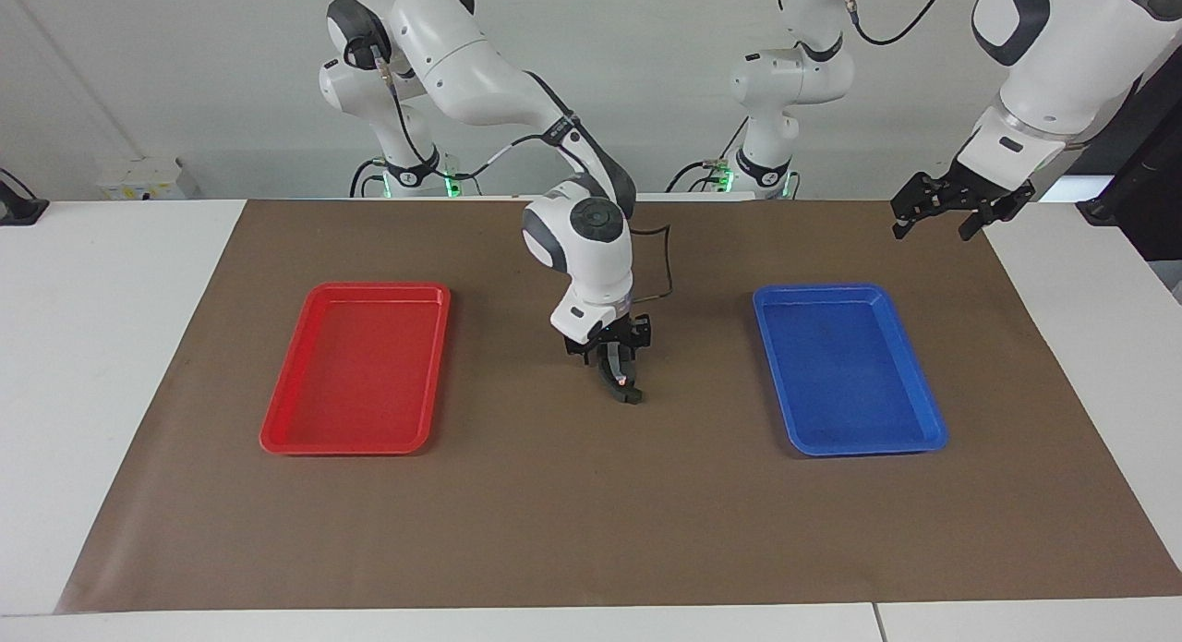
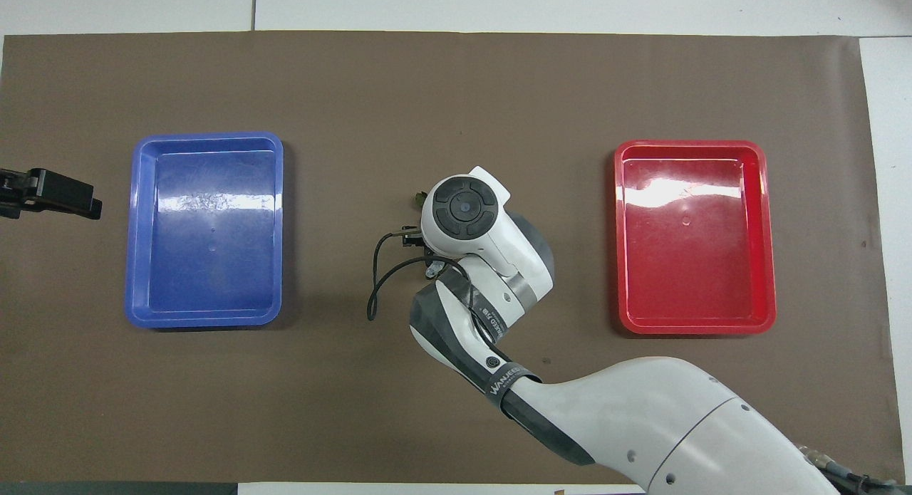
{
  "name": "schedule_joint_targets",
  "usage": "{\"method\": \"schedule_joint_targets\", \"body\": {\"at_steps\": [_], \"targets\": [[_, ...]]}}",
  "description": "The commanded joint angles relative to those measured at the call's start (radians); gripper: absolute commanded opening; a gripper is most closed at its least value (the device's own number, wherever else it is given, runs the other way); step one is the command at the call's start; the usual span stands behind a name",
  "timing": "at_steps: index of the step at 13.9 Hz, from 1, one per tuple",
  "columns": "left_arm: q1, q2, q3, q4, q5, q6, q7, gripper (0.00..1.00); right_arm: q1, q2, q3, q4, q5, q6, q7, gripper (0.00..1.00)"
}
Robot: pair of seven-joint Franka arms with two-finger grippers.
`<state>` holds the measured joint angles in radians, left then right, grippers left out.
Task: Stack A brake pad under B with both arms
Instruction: 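Lower the curved pad onto the small pad and open the right gripper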
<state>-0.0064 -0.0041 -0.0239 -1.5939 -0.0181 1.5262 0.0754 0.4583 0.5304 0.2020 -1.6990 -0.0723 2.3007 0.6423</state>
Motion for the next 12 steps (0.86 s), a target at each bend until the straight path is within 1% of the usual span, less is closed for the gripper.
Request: {"method": "schedule_joint_targets", "body": {"at_steps": [1, 2, 5, 9, 12], "targets": [[0.002, -0.014, -0.001, -0.014, 0.015, 0.005, 0.004, 1.0, -0.026, -0.065, -0.007, 0.004, -0.029, -0.044, 0.027, 0.99], [0.002, -0.014, -0.001, -0.014, 0.015, 0.005, 0.006, 1.0, -0.052, -0.101, -0.016, -0.004, -0.03, -0.052, 0.02, 0.99], [0.002, -0.014, -0.001, -0.014, 0.014, 0.005, 0.003, 1.0, -0.212, -0.213, -0.019, -0.005, -0.063, -0.102, -0.03, 0.99], [0.002, -0.014, -0.001, -0.014, 0.015, 0.005, 0.003, 1.0, -0.39, -0.32, -0.018, -0.001, -0.064, -0.226, -0.232, 0.99], [0.002, -0.014, -0.001, -0.014, 0.015, 0.005, 0.003, 1.0, -0.495, -0.403, -0.016, 0.002, -0.064, -0.338, -0.314, 0.99]]}}
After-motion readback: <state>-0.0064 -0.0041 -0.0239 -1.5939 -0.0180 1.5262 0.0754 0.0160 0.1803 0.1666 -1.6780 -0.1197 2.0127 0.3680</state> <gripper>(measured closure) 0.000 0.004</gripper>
